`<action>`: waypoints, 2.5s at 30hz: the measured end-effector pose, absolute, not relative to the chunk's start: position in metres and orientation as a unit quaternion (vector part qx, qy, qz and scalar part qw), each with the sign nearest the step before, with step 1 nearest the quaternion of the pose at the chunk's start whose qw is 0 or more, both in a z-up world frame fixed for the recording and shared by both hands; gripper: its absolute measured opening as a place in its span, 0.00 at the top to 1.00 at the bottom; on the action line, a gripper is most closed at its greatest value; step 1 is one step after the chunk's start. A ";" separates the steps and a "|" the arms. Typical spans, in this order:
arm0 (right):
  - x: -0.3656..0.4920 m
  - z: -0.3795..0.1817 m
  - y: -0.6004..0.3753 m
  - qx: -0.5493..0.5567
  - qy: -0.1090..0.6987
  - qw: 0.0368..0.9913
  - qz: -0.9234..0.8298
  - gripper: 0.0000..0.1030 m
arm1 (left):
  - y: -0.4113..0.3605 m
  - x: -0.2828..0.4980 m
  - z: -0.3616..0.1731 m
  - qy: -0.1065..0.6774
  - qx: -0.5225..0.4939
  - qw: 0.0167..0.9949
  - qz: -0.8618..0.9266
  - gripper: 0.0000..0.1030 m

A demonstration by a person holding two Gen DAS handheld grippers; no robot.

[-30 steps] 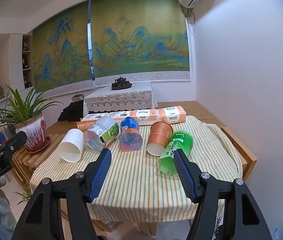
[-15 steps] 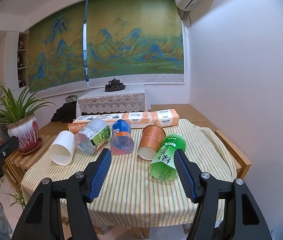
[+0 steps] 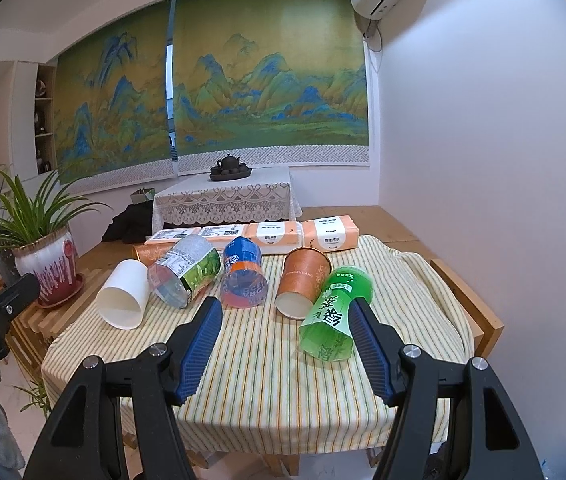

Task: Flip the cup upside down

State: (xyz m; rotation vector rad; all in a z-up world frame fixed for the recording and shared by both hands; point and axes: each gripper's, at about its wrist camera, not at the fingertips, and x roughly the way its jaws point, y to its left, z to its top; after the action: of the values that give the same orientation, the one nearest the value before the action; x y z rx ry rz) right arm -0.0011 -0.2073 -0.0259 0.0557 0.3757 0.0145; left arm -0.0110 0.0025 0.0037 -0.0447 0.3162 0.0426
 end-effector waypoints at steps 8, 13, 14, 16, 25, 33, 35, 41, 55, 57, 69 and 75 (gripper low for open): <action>0.002 -0.029 -0.207 0.031 0.192 0.981 0.010 0.40 | 0.002 -0.011 0.002 0.159 -0.022 0.987 0.019 0.01; 0.002 -0.029 -0.207 0.031 0.192 0.981 0.010 0.40 | 0.001 -0.011 0.001 0.160 -0.022 0.987 0.019 0.01; 0.002 -0.029 -0.207 0.031 0.193 0.981 0.010 0.40 | 0.001 -0.011 0.001 0.160 -0.023 0.987 0.019 0.01; 0.003 -0.029 -0.207 0.030 0.194 0.981 0.009 0.40 | 0.001 -0.010 0.001 0.162 -0.023 0.986 0.018 0.01; 0.007 -0.031 -0.206 0.030 0.201 0.979 0.014 0.40 | 0.003 -0.007 -0.001 0.167 -0.025 0.985 0.017 0.01; 0.020 -0.036 -0.206 0.030 0.221 0.974 0.030 0.39 | 0.009 0.003 -0.007 0.191 -0.033 0.981 0.008 0.01; 0.025 -0.036 -0.205 0.028 0.228 0.972 0.039 0.30 | 0.009 0.007 -0.009 0.201 -0.034 0.979 0.002 0.01; 0.055 -0.031 -0.206 0.027 0.259 0.962 0.081 0.24 | 0.009 0.015 -0.015 0.218 -0.034 0.975 -0.005 0.01; 0.182 -0.014 -0.213 0.052 0.367 0.916 0.151 0.24 | 0.013 0.032 -0.021 0.248 -0.044 0.967 -0.031 0.01; 0.206 -0.014 -0.209 0.062 0.391 0.902 0.171 0.24 | 0.014 0.032 -0.021 0.248 -0.049 0.967 -0.029 0.01; 0.312 -0.059 -0.163 0.056 0.529 0.825 0.192 0.35 | 0.045 0.051 -0.030 0.259 -0.065 0.964 0.006 0.01; 0.328 -0.077 -0.161 0.040 0.553 0.814 0.173 0.39 | 0.055 0.059 -0.033 0.260 -0.072 0.963 0.013 0.01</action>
State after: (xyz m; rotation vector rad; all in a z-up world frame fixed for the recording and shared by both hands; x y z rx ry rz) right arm 0.3275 -0.1613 -0.0775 0.0849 1.1793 0.3687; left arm 0.0591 0.0551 -0.0332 -0.1460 0.5275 0.0267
